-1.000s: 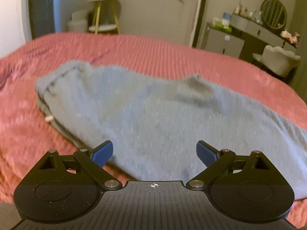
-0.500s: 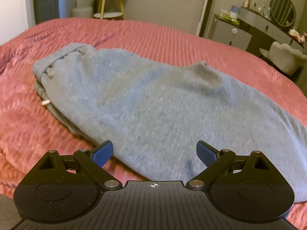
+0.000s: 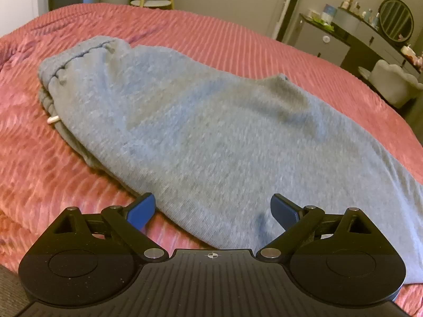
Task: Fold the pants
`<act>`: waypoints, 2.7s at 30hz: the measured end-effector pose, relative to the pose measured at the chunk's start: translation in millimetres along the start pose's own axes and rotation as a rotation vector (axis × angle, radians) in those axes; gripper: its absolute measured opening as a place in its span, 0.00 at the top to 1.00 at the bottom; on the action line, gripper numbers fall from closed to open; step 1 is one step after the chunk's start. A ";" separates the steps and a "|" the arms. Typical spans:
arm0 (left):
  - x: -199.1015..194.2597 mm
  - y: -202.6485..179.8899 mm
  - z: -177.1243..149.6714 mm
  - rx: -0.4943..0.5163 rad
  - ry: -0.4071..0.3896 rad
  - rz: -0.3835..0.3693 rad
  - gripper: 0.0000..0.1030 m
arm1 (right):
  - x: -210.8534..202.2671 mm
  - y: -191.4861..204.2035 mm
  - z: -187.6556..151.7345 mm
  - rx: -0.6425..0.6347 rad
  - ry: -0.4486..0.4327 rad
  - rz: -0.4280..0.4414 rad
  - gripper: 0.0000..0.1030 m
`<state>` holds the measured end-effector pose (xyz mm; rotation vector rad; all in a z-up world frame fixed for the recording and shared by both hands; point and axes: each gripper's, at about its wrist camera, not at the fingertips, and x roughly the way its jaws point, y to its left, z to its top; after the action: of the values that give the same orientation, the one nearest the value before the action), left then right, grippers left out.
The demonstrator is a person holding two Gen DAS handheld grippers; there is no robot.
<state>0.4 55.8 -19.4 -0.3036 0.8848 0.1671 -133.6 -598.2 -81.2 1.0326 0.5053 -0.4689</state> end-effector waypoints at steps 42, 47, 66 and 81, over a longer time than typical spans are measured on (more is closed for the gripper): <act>19.3 -6.1 -1.6 0.017 0.100 -0.016 0.06 | 10.4 -33.0 0.8 0.088 -0.097 0.025 0.68; 21.6 -7.6 -1.9 0.029 0.106 -0.011 0.05 | 9.9 -26.4 3.7 0.073 -0.098 0.042 0.64; 26.2 -8.7 -1.4 0.049 0.120 -0.009 0.04 | 24.1 -13.7 -0.2 -0.002 -0.076 0.010 0.80; 28.4 -11.0 -1.8 0.078 0.133 -0.007 0.03 | 28.7 -4.9 -5.3 -0.078 -0.066 -0.054 0.76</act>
<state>19.8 45.4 -40.6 -0.2472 1.0193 0.1069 -114.7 -599.3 -103.9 0.9276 0.4902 -0.5254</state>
